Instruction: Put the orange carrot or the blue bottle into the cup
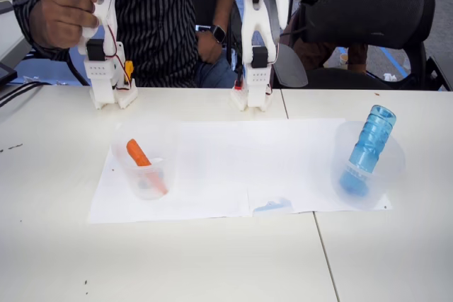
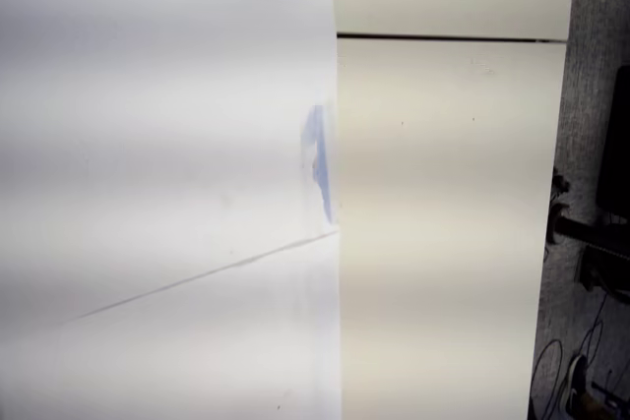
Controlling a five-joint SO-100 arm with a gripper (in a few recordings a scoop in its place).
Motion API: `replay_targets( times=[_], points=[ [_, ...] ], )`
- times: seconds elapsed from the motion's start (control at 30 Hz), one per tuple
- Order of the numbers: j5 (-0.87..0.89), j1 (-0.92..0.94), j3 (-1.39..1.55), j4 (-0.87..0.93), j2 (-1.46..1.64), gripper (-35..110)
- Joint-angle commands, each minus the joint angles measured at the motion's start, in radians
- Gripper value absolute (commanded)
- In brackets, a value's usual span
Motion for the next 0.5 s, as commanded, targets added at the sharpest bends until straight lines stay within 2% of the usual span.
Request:
replay_targets(
  times=[0.0,0.23,0.47],
  points=[
    [-0.055,0.084,0.089,-0.051,0.100,33],
    [-0.132,0.138,0.420,-0.281,0.299,33],
    [-0.138,0.138,0.727,-0.449,0.428,33]
  ],
)
